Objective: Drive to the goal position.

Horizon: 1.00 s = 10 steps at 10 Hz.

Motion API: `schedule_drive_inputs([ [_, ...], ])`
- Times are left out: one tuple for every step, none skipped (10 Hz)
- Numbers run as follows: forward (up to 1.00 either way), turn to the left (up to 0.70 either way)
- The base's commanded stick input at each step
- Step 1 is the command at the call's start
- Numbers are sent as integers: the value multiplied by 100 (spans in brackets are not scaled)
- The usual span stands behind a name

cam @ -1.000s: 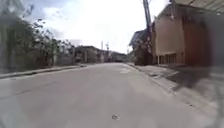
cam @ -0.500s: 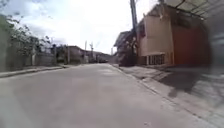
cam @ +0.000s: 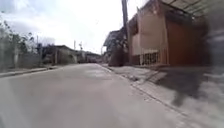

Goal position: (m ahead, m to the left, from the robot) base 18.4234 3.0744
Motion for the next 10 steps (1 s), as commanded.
schedule_drive_inputs([
  [100,0],
  [100,0],
  [100,0],
  [100,0],
  [100,0],
  [100,0],
  [100,0],
  [100,0],
  [100,0],
  [100,0],
])
